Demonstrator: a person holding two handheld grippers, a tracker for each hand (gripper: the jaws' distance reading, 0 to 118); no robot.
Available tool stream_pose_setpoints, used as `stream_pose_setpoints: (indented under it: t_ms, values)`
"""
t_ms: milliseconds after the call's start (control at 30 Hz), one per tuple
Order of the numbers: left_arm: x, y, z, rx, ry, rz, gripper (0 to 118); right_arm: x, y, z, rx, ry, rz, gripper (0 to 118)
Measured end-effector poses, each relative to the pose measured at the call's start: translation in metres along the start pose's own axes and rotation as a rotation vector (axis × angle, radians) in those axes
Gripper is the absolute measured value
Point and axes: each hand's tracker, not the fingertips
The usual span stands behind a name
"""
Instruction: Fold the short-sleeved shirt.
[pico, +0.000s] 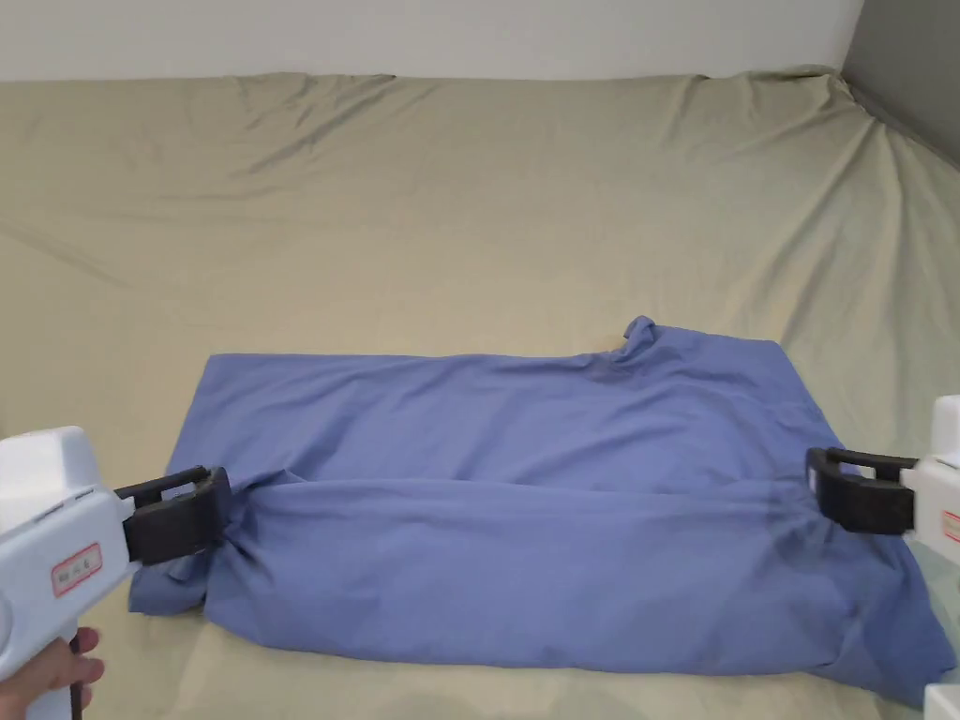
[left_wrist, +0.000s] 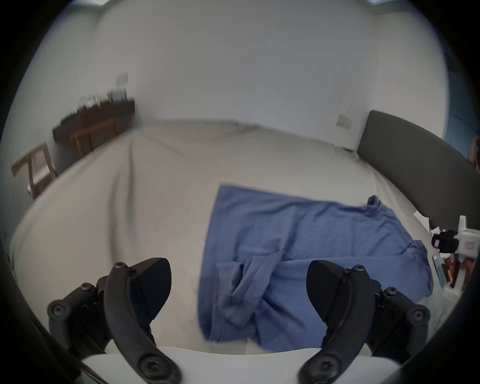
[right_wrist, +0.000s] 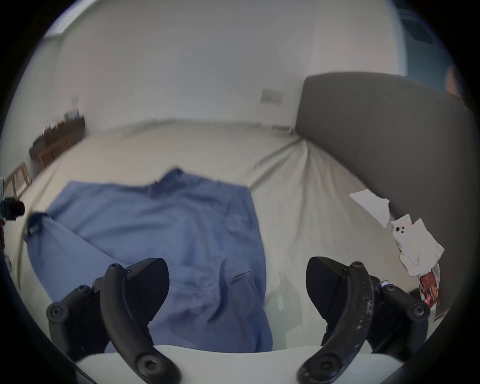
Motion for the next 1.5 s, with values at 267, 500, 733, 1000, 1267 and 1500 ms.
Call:
stream_pose_setpoints:
  t_ms: [267, 500, 733, 1000, 1267, 1500]
  values:
    - [0.003, -0.071, 0.106, 0.134, -0.015, -0.009, 0, -0.056, -0.060, 0.123, 0.116, 0.097, 0.079, 2]
    - [-0.004, -0.074, 0.023, -0.005, -0.020, -0.108, 4, -0.097, -0.082, 0.156, 0.090, 0.217, 0.080, 1]
    - [-0.011, -0.063, -0.064, -0.198, 0.044, -0.100, 105, -0.112, -0.080, 0.161, 0.072, 0.252, 0.114, 1]
    - [0.010, -0.060, -0.070, -0.188, 0.053, -0.093, 33, -0.102, -0.086, 0.141, 0.018, 0.244, 0.083, 1]
    - [-0.016, -0.045, -0.027, -0.128, -0.019, -0.096, 7, -0.054, -0.083, 0.107, -0.023, 0.117, 0.083, 3]
    - [0.006, -0.039, 0.022, -0.040, -0.062, -0.146, 4, 0.007, -0.082, 0.060, -0.169, 0.029, 0.019, 83]
